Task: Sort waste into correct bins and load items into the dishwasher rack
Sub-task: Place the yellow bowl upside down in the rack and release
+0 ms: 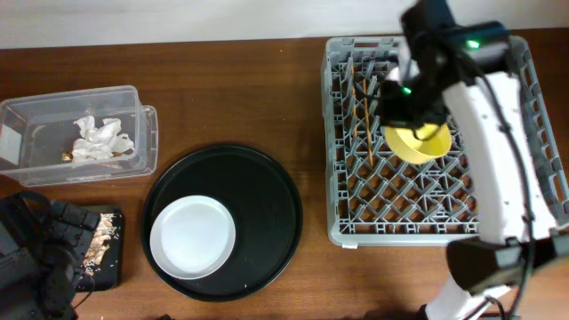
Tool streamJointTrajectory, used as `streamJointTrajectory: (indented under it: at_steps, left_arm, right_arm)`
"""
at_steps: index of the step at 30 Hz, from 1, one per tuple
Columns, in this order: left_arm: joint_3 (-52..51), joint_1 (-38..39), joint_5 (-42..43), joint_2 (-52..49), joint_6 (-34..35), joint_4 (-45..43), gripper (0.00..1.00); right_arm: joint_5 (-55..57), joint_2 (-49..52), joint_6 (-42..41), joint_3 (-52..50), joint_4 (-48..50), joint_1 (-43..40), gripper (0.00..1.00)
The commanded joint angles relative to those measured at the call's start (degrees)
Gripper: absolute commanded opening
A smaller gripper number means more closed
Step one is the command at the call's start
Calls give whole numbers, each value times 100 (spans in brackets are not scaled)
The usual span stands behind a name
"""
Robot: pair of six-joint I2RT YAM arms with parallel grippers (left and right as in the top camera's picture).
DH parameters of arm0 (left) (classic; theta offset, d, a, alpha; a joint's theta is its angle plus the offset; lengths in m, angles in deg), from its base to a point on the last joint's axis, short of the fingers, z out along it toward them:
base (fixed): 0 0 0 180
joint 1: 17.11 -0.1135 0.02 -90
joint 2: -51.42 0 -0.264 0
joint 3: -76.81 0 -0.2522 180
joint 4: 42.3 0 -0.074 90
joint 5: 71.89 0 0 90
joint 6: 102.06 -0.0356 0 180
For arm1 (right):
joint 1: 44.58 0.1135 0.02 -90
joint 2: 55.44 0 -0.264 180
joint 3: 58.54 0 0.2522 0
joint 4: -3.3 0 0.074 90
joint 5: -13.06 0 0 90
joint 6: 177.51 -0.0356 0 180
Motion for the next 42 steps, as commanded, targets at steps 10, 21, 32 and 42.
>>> streamJointTrajectory:
  at_steps: [10, 21, 32, 42]
  left_arm:
    - [52, -31, 0, 9, 35, 2, 100]
    - [52, -31, 0, 9, 33, 2, 100]
    - [52, -31, 0, 9, 33, 2, 100]
    - [52, -31, 0, 9, 35, 2, 100]
  right_arm:
    - [-7213, -455, 4586, -3617, 348, -2428, 4]
    - [-7917, 247, 4164, -5217, 2100, -2905, 4]
    - [-5171, 380, 2839, -4356, 2267, -4597, 19]
    - [-3545, -678, 2750, -3303, 1261, -3228, 16]
